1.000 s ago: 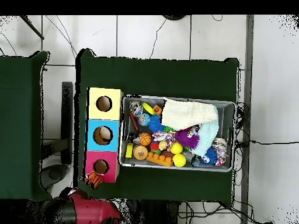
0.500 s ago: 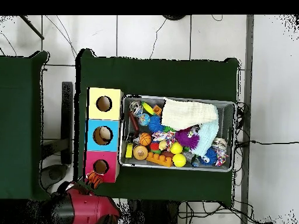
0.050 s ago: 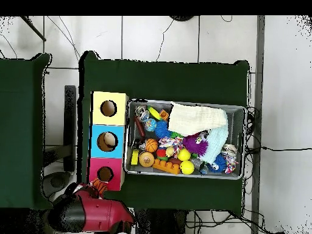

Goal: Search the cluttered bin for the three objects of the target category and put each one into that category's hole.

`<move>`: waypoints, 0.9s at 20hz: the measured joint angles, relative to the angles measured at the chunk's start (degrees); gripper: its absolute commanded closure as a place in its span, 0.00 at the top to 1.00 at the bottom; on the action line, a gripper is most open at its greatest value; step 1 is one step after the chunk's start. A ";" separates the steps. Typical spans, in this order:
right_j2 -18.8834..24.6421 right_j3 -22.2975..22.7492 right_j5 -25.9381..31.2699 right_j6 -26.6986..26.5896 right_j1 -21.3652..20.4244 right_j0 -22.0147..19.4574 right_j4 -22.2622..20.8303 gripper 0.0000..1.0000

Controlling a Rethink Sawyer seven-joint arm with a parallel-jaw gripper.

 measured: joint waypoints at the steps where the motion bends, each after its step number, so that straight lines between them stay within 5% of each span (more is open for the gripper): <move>1: 0.17 0.02 0.21 0.00 -0.02 -0.37 -0.25 1.00; 18: 0.83 0.00 0.50 0.00 -0.67 -1.05 -2.65 1.00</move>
